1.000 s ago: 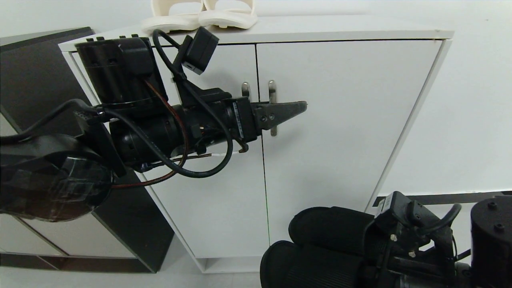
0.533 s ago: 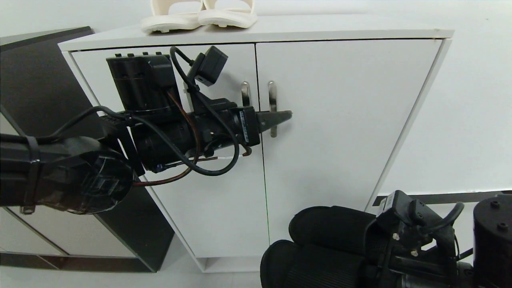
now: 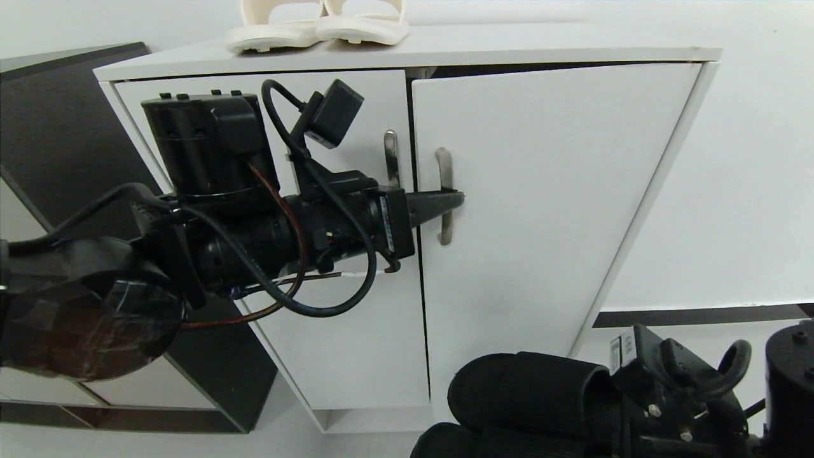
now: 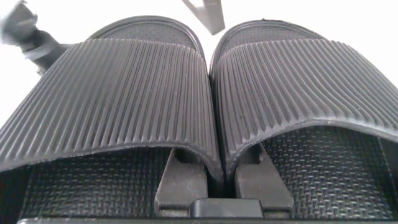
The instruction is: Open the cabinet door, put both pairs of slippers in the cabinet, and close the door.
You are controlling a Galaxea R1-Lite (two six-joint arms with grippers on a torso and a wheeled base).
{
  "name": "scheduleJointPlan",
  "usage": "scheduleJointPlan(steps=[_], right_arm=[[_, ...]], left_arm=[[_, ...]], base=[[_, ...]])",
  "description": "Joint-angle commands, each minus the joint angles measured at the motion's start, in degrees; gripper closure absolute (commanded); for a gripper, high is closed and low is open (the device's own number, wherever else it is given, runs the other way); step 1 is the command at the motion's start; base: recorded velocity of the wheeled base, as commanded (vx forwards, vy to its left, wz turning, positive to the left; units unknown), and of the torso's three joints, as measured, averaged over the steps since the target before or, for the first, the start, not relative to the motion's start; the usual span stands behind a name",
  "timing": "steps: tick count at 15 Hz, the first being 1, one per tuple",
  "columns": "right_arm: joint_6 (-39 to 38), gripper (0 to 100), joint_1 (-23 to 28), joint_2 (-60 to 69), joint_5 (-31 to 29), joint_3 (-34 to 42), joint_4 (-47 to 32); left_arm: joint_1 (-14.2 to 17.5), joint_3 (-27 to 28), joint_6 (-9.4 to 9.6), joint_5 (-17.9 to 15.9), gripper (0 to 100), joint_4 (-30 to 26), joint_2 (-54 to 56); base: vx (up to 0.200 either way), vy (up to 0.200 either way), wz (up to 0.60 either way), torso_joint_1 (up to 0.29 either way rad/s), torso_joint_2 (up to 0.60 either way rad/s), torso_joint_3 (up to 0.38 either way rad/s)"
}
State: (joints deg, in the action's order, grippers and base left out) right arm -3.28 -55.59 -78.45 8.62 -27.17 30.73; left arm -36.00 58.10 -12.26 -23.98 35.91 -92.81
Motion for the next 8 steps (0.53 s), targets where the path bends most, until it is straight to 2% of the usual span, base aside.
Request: scheduleJointPlan(steps=[1,6,8], right_arm=[[0.03,100,-0.05,2.42,1.05,0.72,-0.67],[2.22,100,-0.13,3.04,1.23,0.45,-4.45],[2.22,100,-0.49,4.09,1.23,-0.25,-7.18]], left_arm=[[-1.00,-3.26,0.13,-0.02,100,0.03,4.48],[-1.35,-10.55,0.40,0.07,100,-0.05,13.18],[-1.00,-11.78,0.40,-0.02,100,-0.14,15.11]], base=[[0.000,0.000,0.00,0.000,0.00,0.000],[0.000,0.000,0.00,0.000,0.00,0.000],[0.000,0.000,0.00,0.000,0.00,0.000]])
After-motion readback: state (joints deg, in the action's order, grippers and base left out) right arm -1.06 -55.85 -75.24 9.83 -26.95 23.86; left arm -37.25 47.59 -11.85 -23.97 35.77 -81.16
